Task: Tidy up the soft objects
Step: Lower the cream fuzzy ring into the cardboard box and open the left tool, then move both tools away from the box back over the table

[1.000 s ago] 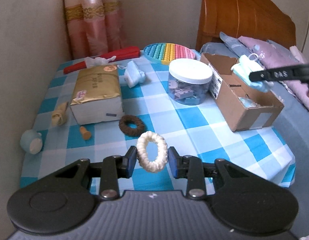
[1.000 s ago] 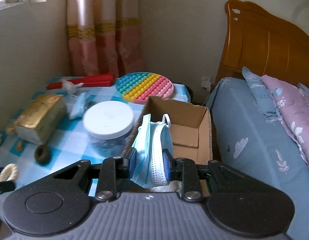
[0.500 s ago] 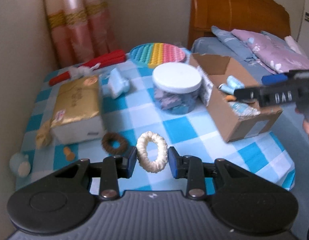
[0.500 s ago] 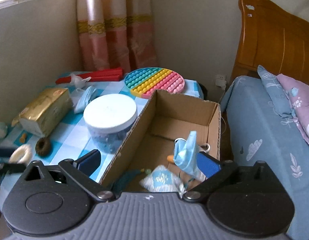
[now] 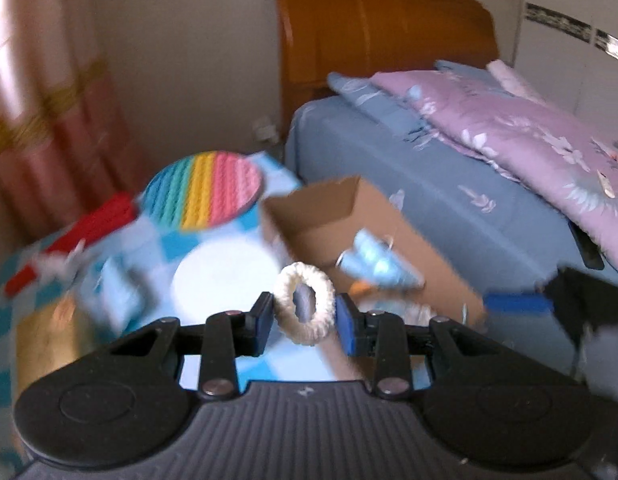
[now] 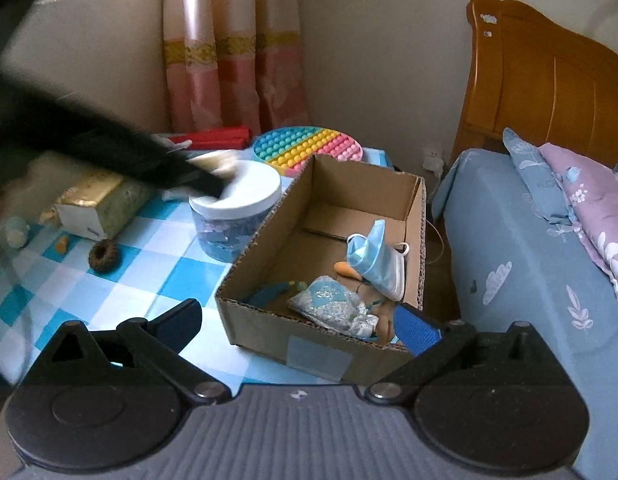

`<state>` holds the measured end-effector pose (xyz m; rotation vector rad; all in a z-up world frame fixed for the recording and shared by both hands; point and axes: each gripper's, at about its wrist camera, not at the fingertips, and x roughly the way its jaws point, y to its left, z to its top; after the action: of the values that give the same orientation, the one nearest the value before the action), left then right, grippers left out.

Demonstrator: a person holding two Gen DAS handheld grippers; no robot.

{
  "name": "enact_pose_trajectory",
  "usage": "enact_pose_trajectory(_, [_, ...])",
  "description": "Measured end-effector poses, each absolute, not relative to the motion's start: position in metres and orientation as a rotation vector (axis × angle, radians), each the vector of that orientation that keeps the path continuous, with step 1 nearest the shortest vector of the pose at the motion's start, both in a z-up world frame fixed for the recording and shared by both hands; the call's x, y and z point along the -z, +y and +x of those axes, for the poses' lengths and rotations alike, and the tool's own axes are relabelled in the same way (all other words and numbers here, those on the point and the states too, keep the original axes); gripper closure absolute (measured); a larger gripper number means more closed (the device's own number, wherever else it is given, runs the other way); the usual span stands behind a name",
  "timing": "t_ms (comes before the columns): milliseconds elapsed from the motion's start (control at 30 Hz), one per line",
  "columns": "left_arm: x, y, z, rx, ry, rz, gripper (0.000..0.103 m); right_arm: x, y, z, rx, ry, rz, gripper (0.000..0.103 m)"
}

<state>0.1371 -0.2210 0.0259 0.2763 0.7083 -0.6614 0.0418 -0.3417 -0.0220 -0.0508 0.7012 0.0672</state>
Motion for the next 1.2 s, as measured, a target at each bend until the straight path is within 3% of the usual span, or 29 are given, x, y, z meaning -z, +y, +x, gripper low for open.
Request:
enact_pose_trajectory(167, [-0.023,-0.258,0.159,0.697,0.704,0.294,0.067,0.015,-0.345,0.036,-0.063,0.676,-0.028,0.0])
enact_pose_trajectory(233, [-0.019,-0.265,0.165,0.696,0.703,0.296,0.047,0.015,-0.346,0.034,-0.065,0.675,-0.015,0.0])
enact_pose_trajectory(267, [-0.017,-0.268,0.169,0.686,0.708,0.299,0.02,0.015,-0.347,0.034,-0.066,0.675,-0.013,0.0])
enact_pose_trajectory(300, [-0.015,-0.269,0.17,0.675,0.709,0.307,0.009,0.016,-0.347,0.033,-0.065,0.677,-0.013,0.0])
enact_pose_trajectory(533, [-0.016,-0.246,0.159,0.629,0.697,0.259,0.009,0.018,-0.345,0.028,-0.069,0.689,0.003,0.0])
enact_pose_trajectory(633, [-0.017,-0.23,0.15,0.604,0.7,0.242,0.003,0.016,-0.341,0.026,-0.073,0.687,0.0,0.0])
enact_pose_trajectory(1200, [-0.001,-0.115,0.084,0.335,0.728,0.064,0.002,-0.001,-0.298,0.01,-0.095,0.676,-0.055,0.0])
